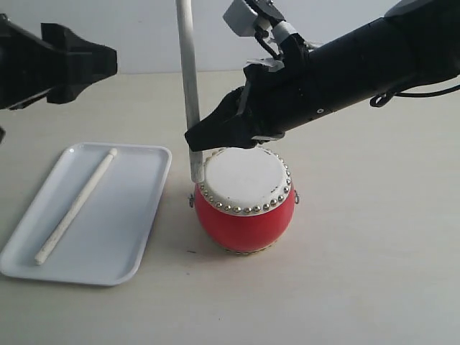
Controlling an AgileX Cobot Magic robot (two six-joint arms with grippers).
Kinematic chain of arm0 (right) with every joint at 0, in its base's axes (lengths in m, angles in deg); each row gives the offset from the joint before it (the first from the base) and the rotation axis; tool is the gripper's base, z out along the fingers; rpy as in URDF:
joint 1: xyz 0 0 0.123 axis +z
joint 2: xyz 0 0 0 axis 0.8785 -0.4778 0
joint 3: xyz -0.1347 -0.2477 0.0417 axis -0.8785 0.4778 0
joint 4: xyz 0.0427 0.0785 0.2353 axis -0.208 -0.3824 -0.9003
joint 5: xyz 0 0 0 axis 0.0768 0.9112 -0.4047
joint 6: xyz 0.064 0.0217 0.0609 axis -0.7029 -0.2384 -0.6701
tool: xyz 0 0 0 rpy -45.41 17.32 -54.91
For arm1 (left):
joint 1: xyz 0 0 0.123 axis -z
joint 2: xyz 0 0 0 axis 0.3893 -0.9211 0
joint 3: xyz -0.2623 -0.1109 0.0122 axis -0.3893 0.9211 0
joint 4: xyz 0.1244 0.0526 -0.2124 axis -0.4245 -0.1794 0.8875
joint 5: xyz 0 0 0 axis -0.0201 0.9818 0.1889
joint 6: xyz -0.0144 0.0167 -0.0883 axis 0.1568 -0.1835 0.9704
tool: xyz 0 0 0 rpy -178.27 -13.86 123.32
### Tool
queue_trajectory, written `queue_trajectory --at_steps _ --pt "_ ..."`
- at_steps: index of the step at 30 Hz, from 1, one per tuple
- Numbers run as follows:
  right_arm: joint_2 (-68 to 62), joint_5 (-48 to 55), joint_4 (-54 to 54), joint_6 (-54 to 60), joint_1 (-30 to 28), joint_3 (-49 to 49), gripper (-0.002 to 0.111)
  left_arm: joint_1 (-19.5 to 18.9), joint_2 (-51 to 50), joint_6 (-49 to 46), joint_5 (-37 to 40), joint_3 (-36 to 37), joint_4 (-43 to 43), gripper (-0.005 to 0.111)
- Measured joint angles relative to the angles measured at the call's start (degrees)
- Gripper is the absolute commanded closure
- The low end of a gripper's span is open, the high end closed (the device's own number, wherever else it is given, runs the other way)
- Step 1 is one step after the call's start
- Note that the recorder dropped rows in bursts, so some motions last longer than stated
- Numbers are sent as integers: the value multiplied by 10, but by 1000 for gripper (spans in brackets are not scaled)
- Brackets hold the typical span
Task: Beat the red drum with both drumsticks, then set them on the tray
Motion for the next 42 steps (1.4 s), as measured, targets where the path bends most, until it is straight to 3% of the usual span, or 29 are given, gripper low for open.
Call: queue_trajectory --at_steps 2,5,12,15,18,22,30,42 --pt "0 0 -1 1 0 0 108 15 44 0 -16 41 0 48" --pt "0 1 -1 6 0 0 108 40 115 4 -108 129 0 48" --pt "0 53 -3 41 0 0 108 49 140 57 -266 237 -6 48" --pt "0 67 -4 47 0 0 108 49 126 142 -348 261 -88 48" --pt "-2 80 -5 51 0 0 108 49 111 211 -409 263 -183 48" --pt "-21 117 -5 70 0 0 108 49 83 236 -438 263 -228 48" --pt "-40 161 -5 113 0 0 108 49 15 240 -465 263 -231 48" --pt "-40 186 -15 148 0 0 108 49 -46 240 -573 263 -229 48"
